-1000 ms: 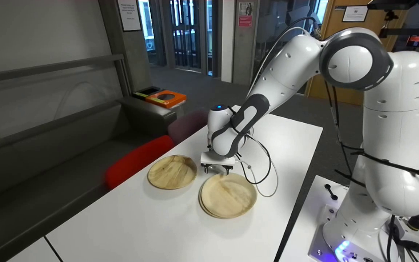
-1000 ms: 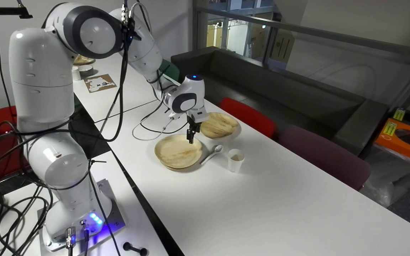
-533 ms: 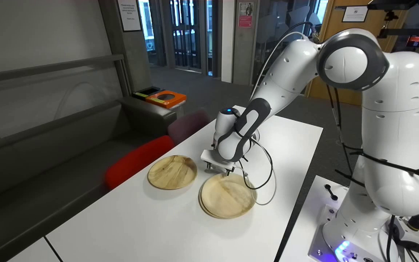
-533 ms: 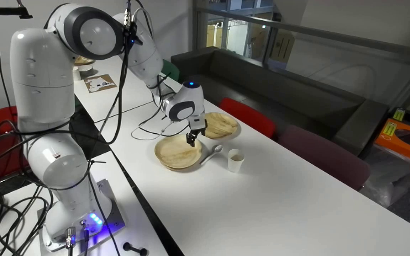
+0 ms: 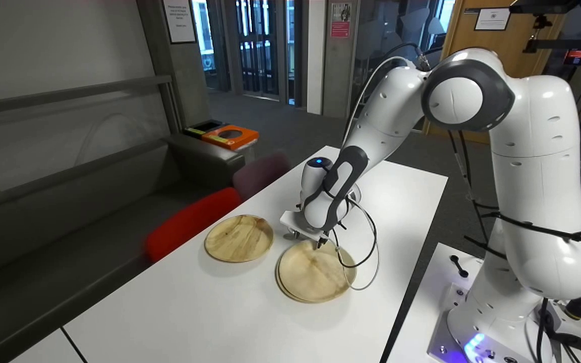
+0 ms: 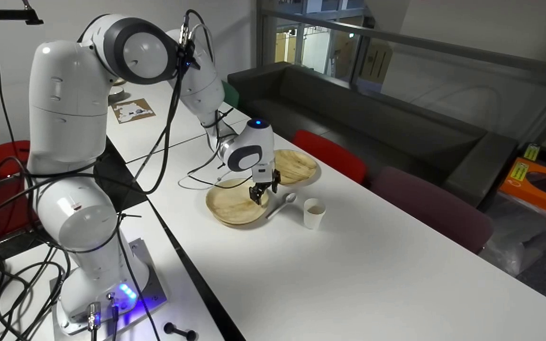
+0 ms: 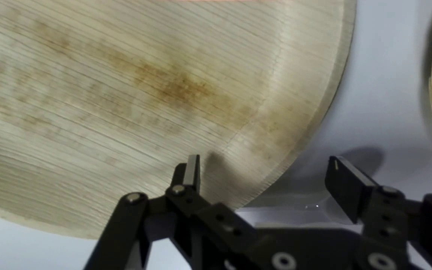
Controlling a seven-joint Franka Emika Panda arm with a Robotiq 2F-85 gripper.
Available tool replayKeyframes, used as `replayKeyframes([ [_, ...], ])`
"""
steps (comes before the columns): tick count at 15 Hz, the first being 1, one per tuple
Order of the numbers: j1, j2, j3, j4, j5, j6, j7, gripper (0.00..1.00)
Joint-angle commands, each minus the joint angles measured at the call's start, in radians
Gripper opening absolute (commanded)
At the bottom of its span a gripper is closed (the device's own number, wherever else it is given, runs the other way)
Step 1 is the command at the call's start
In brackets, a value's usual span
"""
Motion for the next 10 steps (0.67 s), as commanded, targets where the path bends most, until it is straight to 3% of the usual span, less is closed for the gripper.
replayKeyframes([
  [1, 0.029, 0.014, -0.032, 0.013, -0.012, 0.001, 0.045, 0.6],
  [8, 0.052, 0.019, -0.054, 0.014, -0.021, 0.004, 0.066, 0.06],
  [9, 0.056, 0.018, -0.057, 0.014, -0.024, 0.005, 0.069, 0.03],
  [10, 0.061, 0.018, -0.063, 0.013, -0.028, 0.007, 0.073, 0.46],
])
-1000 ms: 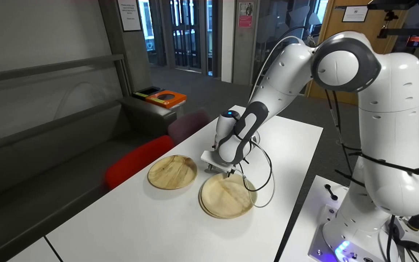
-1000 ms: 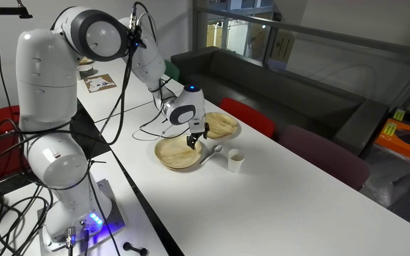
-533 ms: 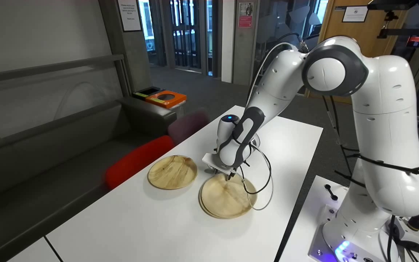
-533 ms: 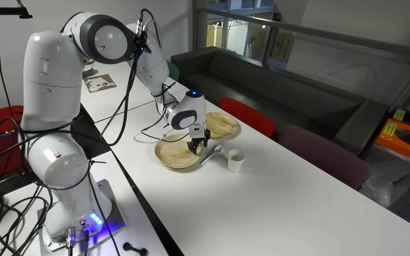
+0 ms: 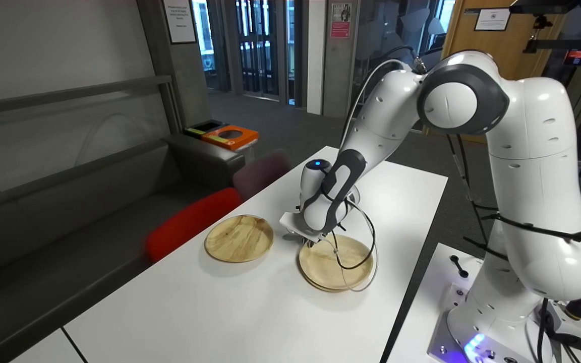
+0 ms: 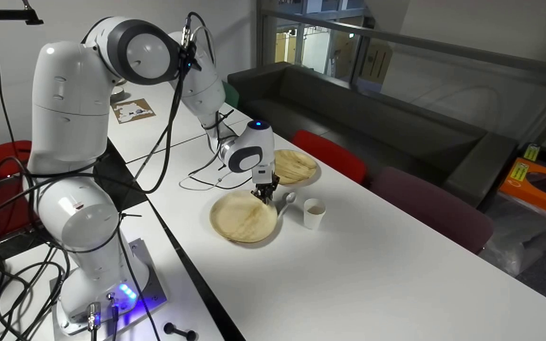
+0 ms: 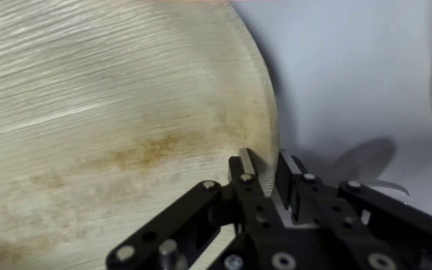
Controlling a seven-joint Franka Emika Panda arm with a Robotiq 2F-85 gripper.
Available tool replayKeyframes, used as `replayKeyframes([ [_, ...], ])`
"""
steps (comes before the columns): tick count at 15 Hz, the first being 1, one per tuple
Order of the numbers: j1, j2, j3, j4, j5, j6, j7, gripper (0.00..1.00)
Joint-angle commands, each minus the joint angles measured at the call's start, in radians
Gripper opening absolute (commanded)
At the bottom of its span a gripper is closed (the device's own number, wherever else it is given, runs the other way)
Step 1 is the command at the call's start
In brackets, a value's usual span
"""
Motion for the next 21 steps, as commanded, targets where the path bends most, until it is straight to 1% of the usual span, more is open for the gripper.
replayKeyframes([
  [1, 0.032, -0.002, -0.034, 0.003, -0.029, 0.007, 0.04, 0.46],
  [2, 0.039, -0.003, -0.04, 0.001, -0.032, 0.007, 0.045, 0.5],
  [4, 0.047, 0.0, -0.048, 0.001, -0.037, 0.007, 0.049, 0.66],
  [8, 0.065, 0.005, -0.063, 0.001, -0.042, 0.005, 0.057, 0.93],
  [9, 0.069, 0.005, -0.066, -0.001, -0.043, 0.007, 0.059, 0.98],
  [10, 0.074, 0.006, -0.07, -0.001, -0.044, 0.007, 0.062, 0.94],
  [11, 0.077, 0.004, -0.072, -0.001, -0.046, 0.005, 0.065, 0.66],
  [12, 0.08, 0.004, -0.074, -0.002, -0.047, 0.005, 0.068, 0.69],
  [13, 0.083, 0.004, -0.075, -0.002, -0.048, 0.006, 0.07, 0.68],
  [14, 0.085, 0.002, -0.076, -0.004, -0.05, 0.007, 0.073, 0.62],
  [16, 0.087, -0.002, -0.077, -0.006, -0.057, 0.007, 0.08, 0.47],
  [17, 0.088, -0.003, -0.078, -0.008, -0.06, 0.009, 0.083, 0.41],
  [18, 0.088, -0.005, -0.078, -0.009, -0.063, 0.009, 0.084, 0.42],
  [20, 0.091, -0.007, -0.082, -0.009, -0.067, 0.009, 0.088, 0.38],
  [21, 0.093, -0.008, -0.083, -0.011, -0.07, 0.009, 0.089, 0.42],
])
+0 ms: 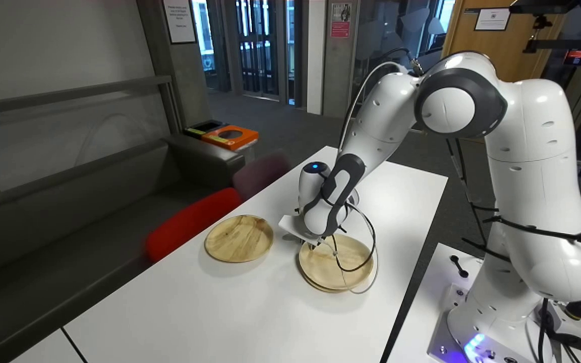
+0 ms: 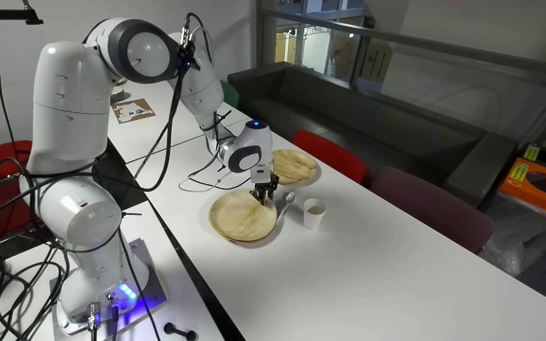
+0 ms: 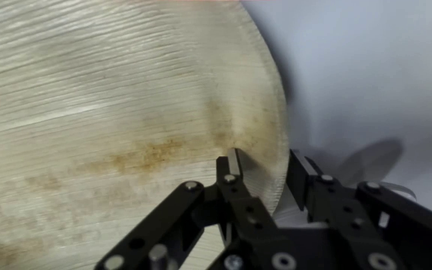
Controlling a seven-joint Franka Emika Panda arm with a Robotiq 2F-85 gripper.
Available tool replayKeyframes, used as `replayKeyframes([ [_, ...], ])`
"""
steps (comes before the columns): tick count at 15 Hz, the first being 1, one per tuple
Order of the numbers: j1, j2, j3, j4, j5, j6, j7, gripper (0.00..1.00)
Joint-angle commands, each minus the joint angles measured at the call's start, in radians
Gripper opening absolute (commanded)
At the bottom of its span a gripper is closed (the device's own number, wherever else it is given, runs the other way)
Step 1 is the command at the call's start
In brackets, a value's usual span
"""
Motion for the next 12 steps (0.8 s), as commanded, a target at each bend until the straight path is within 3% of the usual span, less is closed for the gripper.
replayKeyframes([
  [1, 0.032, -0.024, -0.033, -0.014, -0.041, 0.01, 0.045, 0.46],
  [2, 0.037, -0.028, -0.037, -0.016, -0.045, 0.011, 0.046, 0.49],
  [3, 0.042, -0.032, -0.042, -0.02, -0.048, 0.012, 0.048, 0.65],
  [4, 0.046, -0.036, -0.045, -0.022, -0.053, 0.013, 0.05, 0.72],
  [7, 0.056, -0.047, -0.053, -0.028, -0.071, 0.015, 0.061, 0.75],
  [9, 0.062, -0.05, -0.058, -0.029, -0.08, 0.014, 0.069, 0.65],
  [10, 0.065, -0.051, -0.06, -0.03, -0.085, 0.014, 0.074, 0.52],
  [12, 0.07, -0.053, -0.065, -0.03, -0.096, 0.014, 0.08, 0.38],
])
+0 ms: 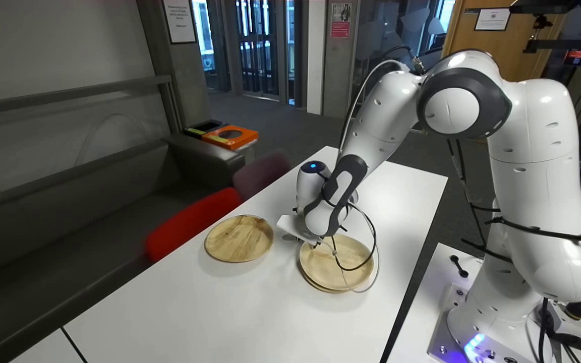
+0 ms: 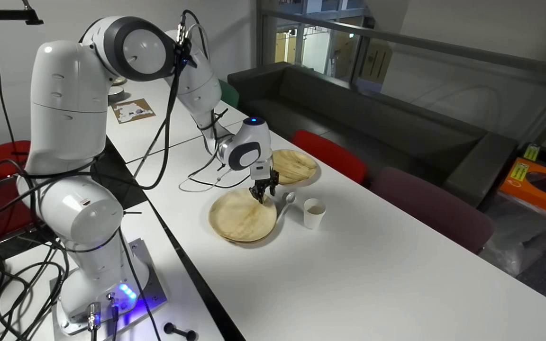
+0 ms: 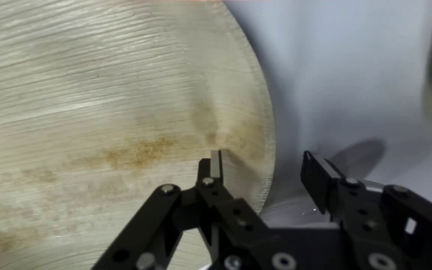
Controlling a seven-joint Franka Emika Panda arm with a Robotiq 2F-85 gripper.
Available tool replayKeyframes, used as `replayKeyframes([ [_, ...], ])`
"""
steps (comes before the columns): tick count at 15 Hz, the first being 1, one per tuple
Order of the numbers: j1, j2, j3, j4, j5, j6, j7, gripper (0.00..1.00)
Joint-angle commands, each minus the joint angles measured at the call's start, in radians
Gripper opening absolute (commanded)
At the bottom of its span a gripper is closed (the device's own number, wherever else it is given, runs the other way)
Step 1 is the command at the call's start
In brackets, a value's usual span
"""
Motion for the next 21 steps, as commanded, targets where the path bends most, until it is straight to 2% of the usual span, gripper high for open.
replayKeyframes([
  [1, 0.022, -0.044, -0.026, -0.031, -0.046, 0.014, 0.043, 0.31],
  [5, 0.022, -0.05, -0.029, -0.032, -0.06, 0.015, 0.048, 0.01],
  [11, 0.022, -0.078, -0.032, -0.043, -0.093, 0.018, 0.064, 0.02],
  [15, -0.009, -0.134, -0.007, -0.064, -0.094, -0.011, 0.041, 0.03],
  [17, -0.063, -0.189, 0.052, -0.077, -0.061, -0.079, -0.032, 0.03],
  [20, -0.177, -0.26, 0.181, -0.06, 0.039, -0.27, -0.217, 0.03],
  [21, -0.2, -0.274, 0.199, -0.042, 0.065, -0.342, -0.261, 0.03],
])
